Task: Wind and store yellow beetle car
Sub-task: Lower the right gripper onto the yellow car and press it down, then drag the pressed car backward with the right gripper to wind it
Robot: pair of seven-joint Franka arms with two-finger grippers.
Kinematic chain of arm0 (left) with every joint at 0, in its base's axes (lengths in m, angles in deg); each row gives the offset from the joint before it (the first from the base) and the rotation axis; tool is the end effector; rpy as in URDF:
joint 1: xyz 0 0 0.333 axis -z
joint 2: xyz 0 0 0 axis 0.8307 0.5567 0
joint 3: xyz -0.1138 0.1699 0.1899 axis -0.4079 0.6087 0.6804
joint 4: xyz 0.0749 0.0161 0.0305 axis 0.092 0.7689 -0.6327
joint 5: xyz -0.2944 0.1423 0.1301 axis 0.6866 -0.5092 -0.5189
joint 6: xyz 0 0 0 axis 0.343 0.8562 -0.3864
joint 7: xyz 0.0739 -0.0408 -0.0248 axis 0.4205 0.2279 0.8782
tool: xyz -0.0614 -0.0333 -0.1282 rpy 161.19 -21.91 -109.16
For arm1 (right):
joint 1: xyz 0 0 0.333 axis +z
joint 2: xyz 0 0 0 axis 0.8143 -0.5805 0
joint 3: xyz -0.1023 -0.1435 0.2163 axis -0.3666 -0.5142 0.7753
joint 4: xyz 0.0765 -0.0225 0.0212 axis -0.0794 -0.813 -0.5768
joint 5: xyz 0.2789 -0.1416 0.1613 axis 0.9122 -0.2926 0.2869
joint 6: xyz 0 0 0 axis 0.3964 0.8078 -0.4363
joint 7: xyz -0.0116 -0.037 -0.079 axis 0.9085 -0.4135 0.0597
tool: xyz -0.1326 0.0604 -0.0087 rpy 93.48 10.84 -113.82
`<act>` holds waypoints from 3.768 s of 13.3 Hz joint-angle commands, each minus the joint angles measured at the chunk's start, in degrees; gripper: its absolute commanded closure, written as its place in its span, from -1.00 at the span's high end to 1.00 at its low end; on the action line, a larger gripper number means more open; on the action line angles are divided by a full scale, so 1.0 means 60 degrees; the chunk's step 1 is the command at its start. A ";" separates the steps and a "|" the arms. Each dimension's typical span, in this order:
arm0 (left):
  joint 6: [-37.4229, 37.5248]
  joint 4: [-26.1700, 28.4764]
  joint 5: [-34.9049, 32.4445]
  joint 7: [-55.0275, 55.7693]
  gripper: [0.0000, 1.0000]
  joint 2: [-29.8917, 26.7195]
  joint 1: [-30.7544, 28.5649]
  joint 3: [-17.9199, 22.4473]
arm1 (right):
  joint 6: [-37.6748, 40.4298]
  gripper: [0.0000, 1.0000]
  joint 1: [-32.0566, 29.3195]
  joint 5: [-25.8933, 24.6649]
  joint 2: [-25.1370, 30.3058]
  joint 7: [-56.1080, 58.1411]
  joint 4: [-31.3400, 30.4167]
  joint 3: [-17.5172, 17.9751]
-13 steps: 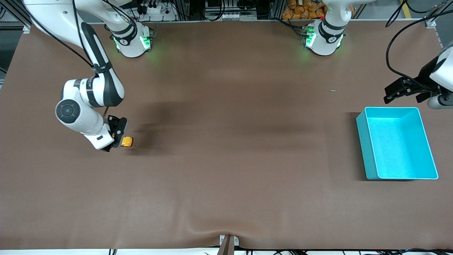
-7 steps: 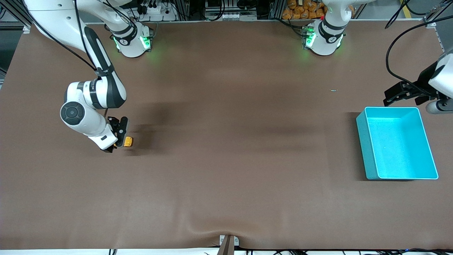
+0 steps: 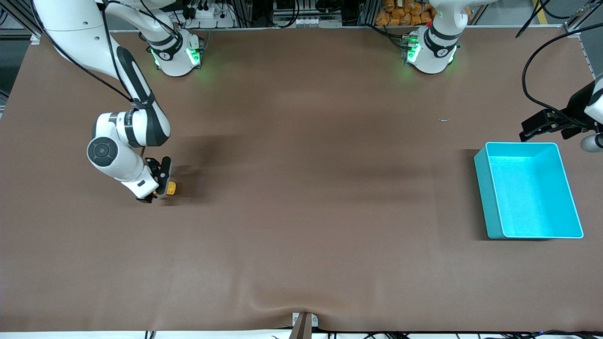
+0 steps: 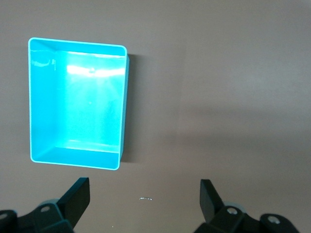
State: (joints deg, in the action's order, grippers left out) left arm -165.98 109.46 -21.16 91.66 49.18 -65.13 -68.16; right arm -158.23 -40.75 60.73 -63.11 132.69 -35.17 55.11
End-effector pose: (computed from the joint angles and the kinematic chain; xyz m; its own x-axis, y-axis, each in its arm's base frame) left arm 0.5260 0.0065 0.5335 0.9965 0.0831 0.0057 0.0831 -0.9965 0.0008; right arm 0.5244 0.0213 0.1660 0.0680 0.9907 -0.1177 0.9967 -0.0728 -0.0372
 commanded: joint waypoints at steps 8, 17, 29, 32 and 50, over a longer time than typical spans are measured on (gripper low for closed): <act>0.0024 -0.0083 0.0194 -0.0184 1.00 -0.0035 -0.0279 -0.0055 | -0.0454 0.20 -0.0127 -0.0168 -0.0022 0.0232 -0.0175 0.0066; 0.0023 -0.0083 0.0194 -0.0198 1.00 -0.0035 -0.0294 -0.0055 | -0.0454 -0.23 -0.0273 -0.0168 -0.0300 0.0378 -0.0146 0.0066; -0.0006 -0.0082 0.0194 -0.0184 1.00 -0.0035 -0.0294 -0.0055 | -0.0864 -0.23 -0.1356 -0.0139 -0.0827 0.1681 0.0132 0.0080; -0.0006 -0.0068 0.0194 -0.0198 1.00 -0.0035 -0.0308 -0.0055 | -0.0981 -0.23 -0.1678 -0.0139 -0.0886 0.1974 0.0147 0.0081; -0.0079 -0.0083 0.0194 -0.0184 1.00 0.0038 -0.0279 -0.0055 | -0.1230 -0.12 -0.2705 -0.0110 -0.1150 0.3088 0.0323 0.0081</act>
State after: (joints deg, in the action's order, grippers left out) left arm -166.24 109.47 -21.16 91.30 49.27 -66.59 -68.42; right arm -163.32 -55.34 60.67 -64.58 149.95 -35.15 55.00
